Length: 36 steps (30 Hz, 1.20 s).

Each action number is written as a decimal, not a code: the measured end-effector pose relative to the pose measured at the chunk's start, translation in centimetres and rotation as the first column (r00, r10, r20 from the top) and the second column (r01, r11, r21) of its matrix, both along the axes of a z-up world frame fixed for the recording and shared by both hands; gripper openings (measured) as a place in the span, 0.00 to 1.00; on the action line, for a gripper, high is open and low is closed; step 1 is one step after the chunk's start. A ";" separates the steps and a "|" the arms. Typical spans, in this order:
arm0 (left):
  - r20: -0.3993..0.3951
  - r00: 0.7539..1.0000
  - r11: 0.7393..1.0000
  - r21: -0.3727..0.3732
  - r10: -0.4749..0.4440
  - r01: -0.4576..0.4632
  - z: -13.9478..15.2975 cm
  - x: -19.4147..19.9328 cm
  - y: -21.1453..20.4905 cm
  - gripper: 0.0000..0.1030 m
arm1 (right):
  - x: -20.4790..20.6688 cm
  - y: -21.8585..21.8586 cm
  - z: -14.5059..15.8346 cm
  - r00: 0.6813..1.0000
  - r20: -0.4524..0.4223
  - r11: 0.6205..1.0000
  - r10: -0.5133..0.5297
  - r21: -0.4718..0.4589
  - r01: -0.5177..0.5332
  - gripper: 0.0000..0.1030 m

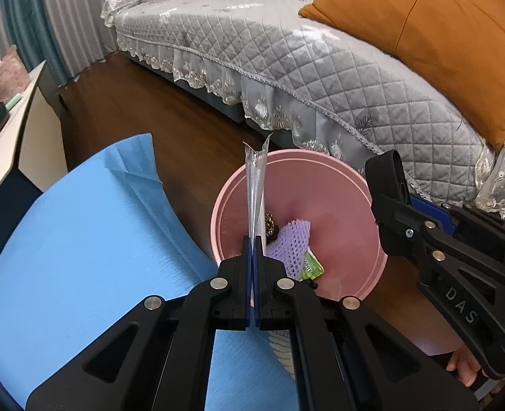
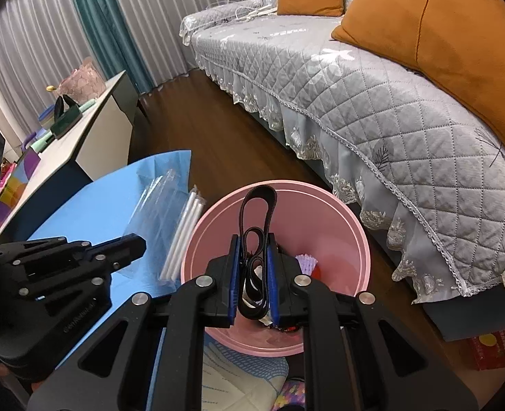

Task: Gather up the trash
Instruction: 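Carry the elastic band and plastic tubes over the pink wastebasket with both tools, then open both tools to drop the band and tubes into the wastebasket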

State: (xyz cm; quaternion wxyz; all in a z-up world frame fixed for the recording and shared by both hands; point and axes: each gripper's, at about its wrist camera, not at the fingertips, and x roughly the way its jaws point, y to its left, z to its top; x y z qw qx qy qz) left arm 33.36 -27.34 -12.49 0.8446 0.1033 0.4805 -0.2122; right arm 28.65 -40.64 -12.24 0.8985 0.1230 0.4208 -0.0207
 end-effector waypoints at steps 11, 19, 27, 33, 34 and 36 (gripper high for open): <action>-0.059 0.998 1.000 -0.002 -0.007 0.007 -2.5 1.5 -0.9 0.00 | 1.2 -0.2 -1.5 0.999 -0.048 1.000 -0.008 -0.006 0.008 0.14; -0.113 0.994 1.000 0.008 -0.015 0.016 -4.3 2.9 -1.6 0.18 | 2.2 -1.2 -3.0 0.993 -0.105 0.998 -0.058 0.002 0.058 0.34; -0.100 0.993 0.998 0.021 0.059 -0.057 -4.7 3.6 0.0 0.90 | 1.9 -2.9 -3.5 0.984 -0.120 0.990 -0.129 0.048 0.135 0.77; -0.049 0.995 0.996 0.014 0.084 -0.084 -2.4 2.7 1.5 0.90 | 1.2 -2.1 -0.9 0.989 -0.027 0.989 -0.145 0.004 0.145 0.89; -0.018 0.995 0.995 0.019 0.102 -0.101 -1.5 2.2 2.1 0.90 | 0.8 -1.8 0.0 0.989 0.012 0.989 -0.144 -0.008 0.144 0.94; 0.075 0.987 0.989 0.027 0.142 -0.144 0.9 0.4 3.8 0.90 | -0.6 -0.8 2.3 0.986 0.112 0.991 -0.123 -0.044 0.129 0.95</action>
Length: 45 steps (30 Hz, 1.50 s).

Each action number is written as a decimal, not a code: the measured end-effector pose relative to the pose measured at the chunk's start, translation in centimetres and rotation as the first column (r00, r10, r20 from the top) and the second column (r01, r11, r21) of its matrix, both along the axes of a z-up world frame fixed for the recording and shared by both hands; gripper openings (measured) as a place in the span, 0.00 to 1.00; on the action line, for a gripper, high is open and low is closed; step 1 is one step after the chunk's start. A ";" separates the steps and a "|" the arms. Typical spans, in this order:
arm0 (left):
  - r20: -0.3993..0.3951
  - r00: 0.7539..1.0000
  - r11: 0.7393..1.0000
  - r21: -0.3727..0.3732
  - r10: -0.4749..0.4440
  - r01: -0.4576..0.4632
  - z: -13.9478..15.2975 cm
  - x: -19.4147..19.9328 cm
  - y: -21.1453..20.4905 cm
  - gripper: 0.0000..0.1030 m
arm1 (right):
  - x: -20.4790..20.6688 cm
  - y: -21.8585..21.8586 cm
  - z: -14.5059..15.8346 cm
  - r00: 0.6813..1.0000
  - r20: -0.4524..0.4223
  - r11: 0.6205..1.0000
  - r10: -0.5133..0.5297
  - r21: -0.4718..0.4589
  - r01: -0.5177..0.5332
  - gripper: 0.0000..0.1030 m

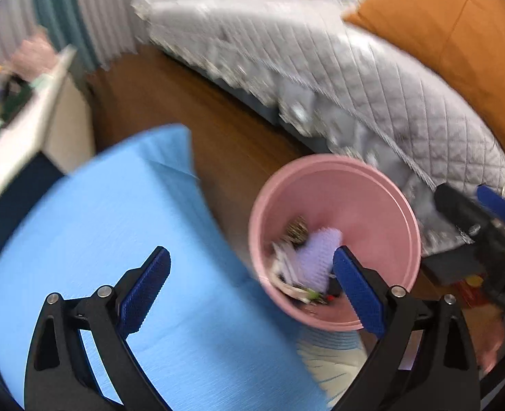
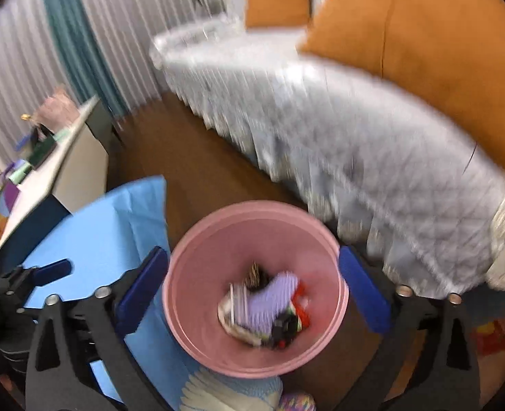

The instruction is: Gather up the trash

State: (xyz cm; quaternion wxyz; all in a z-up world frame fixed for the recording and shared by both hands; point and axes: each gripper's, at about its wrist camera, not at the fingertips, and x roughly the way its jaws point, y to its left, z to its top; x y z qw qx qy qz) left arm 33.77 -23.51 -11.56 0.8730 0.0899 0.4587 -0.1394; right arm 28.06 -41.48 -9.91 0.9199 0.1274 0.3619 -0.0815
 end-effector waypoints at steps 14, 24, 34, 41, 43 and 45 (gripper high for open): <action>0.128 0.982 0.989 0.034 0.136 -0.141 9.1 -17.1 13.0 0.93 | -16.8 9.6 9.7 0.977 0.188 0.994 0.100 -0.055 -0.091 0.95; 0.135 0.972 0.981 0.010 0.193 -0.196 8.4 -25.5 16.7 0.93 | -23.2 15.1 7.4 0.971 0.067 0.971 0.228 -0.084 -0.222 0.95; 0.176 0.962 0.976 0.022 0.210 -0.218 8.9 -27.2 17.5 0.93 | -24.7 16.1 7.6 0.968 0.057 0.966 0.246 -0.096 -0.240 0.95; 0.197 0.958 0.975 0.033 0.210 -0.220 9.1 -27.8 17.3 0.93 | -25.2 16.6 8.1 0.965 0.065 0.963 0.256 -0.110 -0.248 0.95; 0.193 0.959 0.976 0.032 0.207 -0.217 9.1 -27.9 17.2 0.93 | -25.2 16.6 8.1 0.965 0.064 0.963 0.254 -0.111 -0.247 0.95; 0.194 0.959 0.976 0.033 0.206 -0.217 9.1 -27.9 17.1 0.93 | -25.2 16.6 8.1 0.965 0.066 0.962 0.255 -0.114 -0.246 0.95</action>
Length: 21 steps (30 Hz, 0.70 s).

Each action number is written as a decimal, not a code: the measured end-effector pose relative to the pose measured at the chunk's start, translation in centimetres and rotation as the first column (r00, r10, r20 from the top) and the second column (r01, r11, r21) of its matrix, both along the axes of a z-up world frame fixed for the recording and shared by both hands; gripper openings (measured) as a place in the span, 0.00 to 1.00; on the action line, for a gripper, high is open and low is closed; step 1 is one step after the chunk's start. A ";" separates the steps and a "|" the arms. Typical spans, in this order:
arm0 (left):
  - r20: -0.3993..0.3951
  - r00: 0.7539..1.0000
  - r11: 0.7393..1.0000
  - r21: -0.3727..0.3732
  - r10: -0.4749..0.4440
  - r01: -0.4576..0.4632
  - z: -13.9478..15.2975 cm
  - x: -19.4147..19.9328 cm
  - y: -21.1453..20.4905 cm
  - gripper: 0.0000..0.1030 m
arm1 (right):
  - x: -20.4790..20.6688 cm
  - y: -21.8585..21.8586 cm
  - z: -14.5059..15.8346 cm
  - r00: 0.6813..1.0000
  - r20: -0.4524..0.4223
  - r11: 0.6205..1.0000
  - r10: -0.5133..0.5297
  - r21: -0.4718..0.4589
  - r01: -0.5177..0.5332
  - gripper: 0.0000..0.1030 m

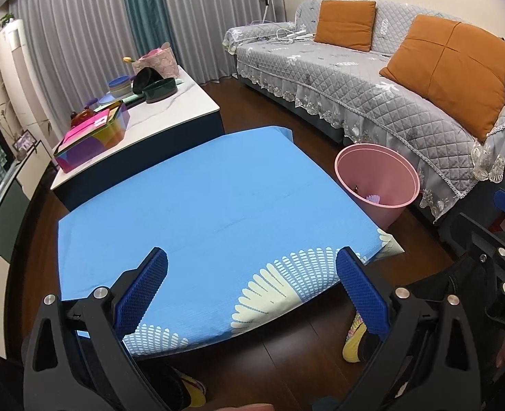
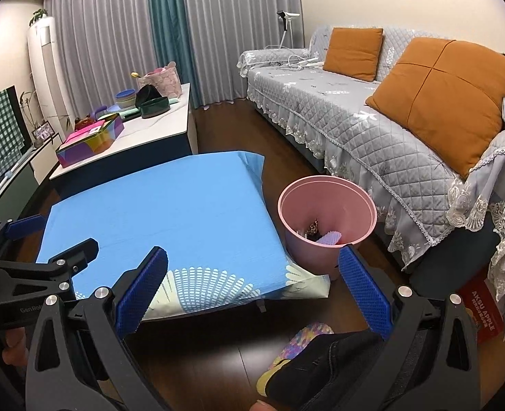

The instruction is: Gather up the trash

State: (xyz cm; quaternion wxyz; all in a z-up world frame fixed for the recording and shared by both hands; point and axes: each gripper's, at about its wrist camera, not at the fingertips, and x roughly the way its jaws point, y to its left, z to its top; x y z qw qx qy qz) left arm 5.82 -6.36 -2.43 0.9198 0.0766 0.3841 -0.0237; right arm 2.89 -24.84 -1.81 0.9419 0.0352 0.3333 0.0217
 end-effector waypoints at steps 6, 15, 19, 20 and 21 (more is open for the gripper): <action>-0.003 1.000 1.000 -0.008 -0.005 0.005 0.0 -0.2 0.0 0.93 | 0.1 0.2 0.1 1.000 0.009 1.000 0.002 -0.008 -0.002 0.95; -0.004 1.000 1.000 -0.016 -0.010 0.010 -0.1 -0.2 0.2 0.93 | 0.0 0.3 0.2 1.000 0.011 1.000 0.004 -0.006 -0.004 0.95; -0.005 1.000 1.000 -0.018 -0.010 0.010 -0.1 -0.2 0.2 0.93 | 0.0 0.3 0.3 1.000 0.014 1.000 0.004 -0.007 -0.004 0.95; -0.004 1.000 1.000 -0.017 -0.009 0.009 -0.1 -0.3 0.2 0.93 | 0.0 0.4 0.4 1.000 0.016 1.000 0.005 -0.009 -0.005 0.95; -0.003 1.000 1.000 -0.017 -0.009 0.009 -0.1 -0.4 0.2 0.93 | 0.0 0.4 0.4 1.000 0.017 1.000 0.005 -0.010 -0.005 0.95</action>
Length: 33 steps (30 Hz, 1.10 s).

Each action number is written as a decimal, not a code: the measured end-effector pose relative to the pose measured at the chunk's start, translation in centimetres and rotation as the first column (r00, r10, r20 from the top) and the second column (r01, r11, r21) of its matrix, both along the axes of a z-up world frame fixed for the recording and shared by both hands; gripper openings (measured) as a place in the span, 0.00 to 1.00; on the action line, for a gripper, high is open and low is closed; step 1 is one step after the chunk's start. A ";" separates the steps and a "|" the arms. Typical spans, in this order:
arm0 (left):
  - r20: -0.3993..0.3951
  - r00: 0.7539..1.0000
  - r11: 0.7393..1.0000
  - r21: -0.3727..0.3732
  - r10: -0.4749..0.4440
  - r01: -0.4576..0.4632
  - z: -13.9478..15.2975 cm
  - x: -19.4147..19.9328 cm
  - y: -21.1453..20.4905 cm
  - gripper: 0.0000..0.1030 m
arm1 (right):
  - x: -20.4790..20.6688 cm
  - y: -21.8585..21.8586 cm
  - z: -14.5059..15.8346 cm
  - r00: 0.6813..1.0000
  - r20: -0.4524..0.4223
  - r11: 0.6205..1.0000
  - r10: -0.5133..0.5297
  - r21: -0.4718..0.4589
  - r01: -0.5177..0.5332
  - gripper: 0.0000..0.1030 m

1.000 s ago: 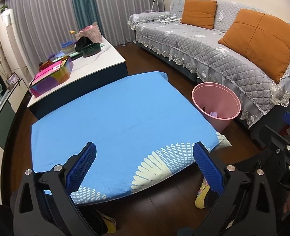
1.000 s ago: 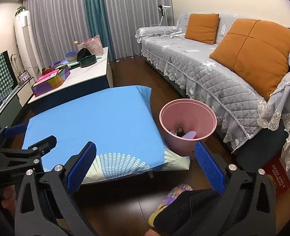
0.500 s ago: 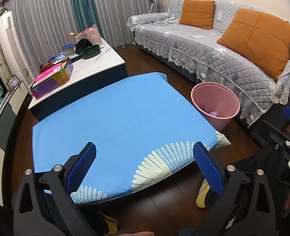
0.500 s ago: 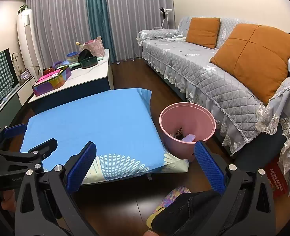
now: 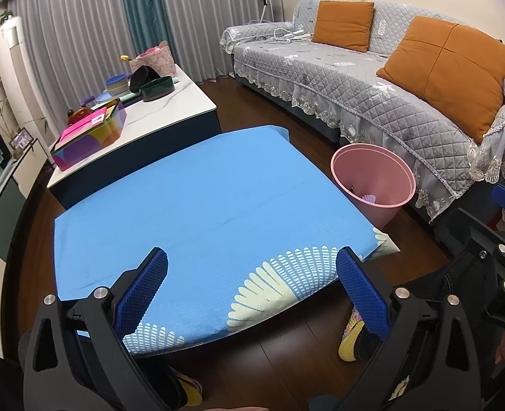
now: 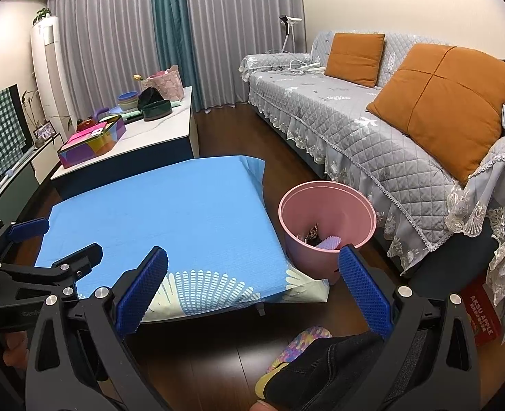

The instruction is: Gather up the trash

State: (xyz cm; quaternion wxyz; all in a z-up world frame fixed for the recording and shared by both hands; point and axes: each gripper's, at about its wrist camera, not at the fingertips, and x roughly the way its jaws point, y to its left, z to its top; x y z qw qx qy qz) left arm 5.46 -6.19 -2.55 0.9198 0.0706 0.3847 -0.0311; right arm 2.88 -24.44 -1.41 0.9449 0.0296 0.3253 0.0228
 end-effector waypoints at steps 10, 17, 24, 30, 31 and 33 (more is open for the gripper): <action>0.008 1.000 1.000 -0.002 0.005 -0.005 0.1 -0.1 0.2 0.93 | -0.2 0.3 0.2 1.000 0.004 1.000 0.000 -0.003 0.000 0.95; 0.016 1.000 1.000 0.002 0.008 -0.008 0.3 -0.2 0.1 0.93 | -0.2 0.3 0.2 1.000 0.004 1.000 0.001 -0.004 -0.001 0.95; 0.016 1.000 1.000 0.003 0.007 -0.007 0.3 -0.2 0.2 0.93 | -0.2 0.3 0.4 1.000 0.008 1.000 0.002 -0.006 -0.002 0.95; 0.017 1.000 1.000 0.003 0.008 -0.008 0.3 -0.2 0.2 0.93 | -0.2 0.4 0.7 1.000 0.011 1.000 0.005 -0.007 -0.005 0.95; 0.017 1.000 1.000 0.005 0.007 -0.007 0.3 -0.2 0.1 0.93 | -0.2 0.4 0.7 1.000 0.012 1.000 0.005 -0.008 -0.005 0.95; 0.017 1.000 1.000 0.003 0.009 -0.009 0.3 -0.2 0.1 0.93 | -0.2 0.4 0.7 1.000 0.013 1.000 0.004 -0.007 -0.004 0.95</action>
